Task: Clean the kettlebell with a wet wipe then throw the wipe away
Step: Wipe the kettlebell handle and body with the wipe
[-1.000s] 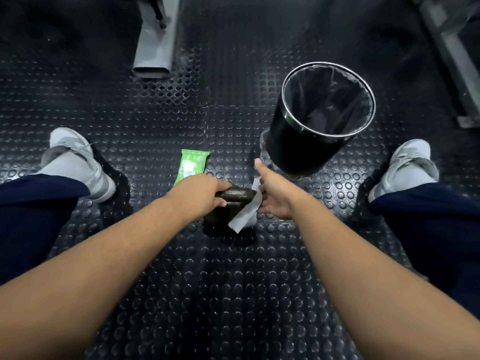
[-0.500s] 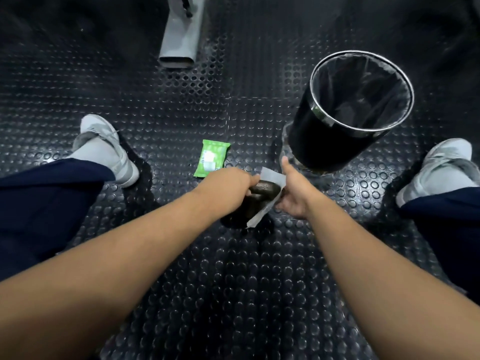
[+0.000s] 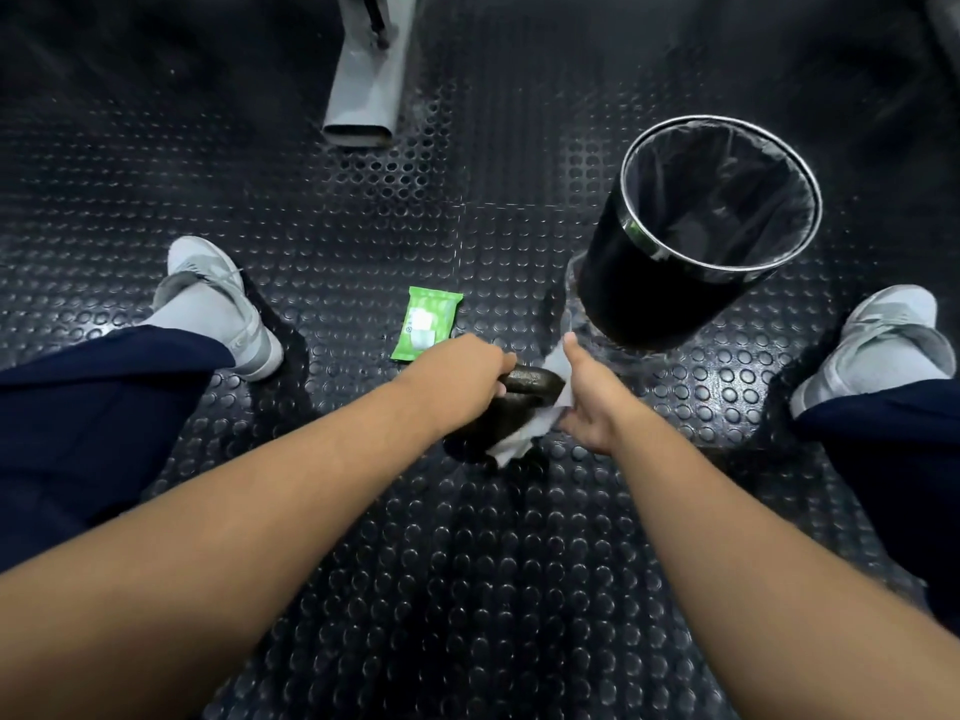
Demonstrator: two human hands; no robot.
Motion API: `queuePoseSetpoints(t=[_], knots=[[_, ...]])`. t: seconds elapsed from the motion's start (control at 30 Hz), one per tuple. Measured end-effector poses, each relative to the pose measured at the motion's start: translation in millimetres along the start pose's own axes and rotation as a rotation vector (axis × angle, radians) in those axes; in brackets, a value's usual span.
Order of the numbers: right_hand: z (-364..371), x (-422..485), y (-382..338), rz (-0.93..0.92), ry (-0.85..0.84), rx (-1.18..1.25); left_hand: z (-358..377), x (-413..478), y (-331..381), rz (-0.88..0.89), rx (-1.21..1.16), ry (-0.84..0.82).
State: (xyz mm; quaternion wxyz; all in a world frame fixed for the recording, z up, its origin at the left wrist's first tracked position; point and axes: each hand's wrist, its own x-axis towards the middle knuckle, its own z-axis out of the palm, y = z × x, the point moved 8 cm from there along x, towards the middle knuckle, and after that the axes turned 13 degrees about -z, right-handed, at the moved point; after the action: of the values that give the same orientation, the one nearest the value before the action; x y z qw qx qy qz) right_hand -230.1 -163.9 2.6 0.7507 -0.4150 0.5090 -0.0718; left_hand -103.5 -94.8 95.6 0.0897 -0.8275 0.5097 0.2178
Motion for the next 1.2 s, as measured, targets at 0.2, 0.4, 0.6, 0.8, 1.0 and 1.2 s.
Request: queuePoseSetpoints(t=[0.2,0.4,0.6,0.8,1.0,1.2], knots=[[4.2,10.1,-24.7,-0.004,-0.059,-0.298,1.9,1.5,0.1,0.001,-0.003,0.020],[9.9,1.0,-4.1,-0.048,-0.108,-0.103,7.9,3.8,-3.9,0.013,-0.072,0.029],[10.7,-4.3,0.9,-0.039,-0.230,0.037,6.0,1.6,-6.5,0.028,-0.139,0.067],[6.7,-1.5,-28.3,-0.041,-0.239,-0.237,4.3,-0.8,-6.6,0.006,-0.175,0.063],[8.3,-0.3,-2.9,-0.030,-0.106,-0.117,5.7,-2.2,-9.2,-0.011,-0.186,0.090],[-1.5,5.1,-12.4,-0.015,-0.123,-0.029,6.9,1.4,-11.8,-0.013,-0.200,0.082]])
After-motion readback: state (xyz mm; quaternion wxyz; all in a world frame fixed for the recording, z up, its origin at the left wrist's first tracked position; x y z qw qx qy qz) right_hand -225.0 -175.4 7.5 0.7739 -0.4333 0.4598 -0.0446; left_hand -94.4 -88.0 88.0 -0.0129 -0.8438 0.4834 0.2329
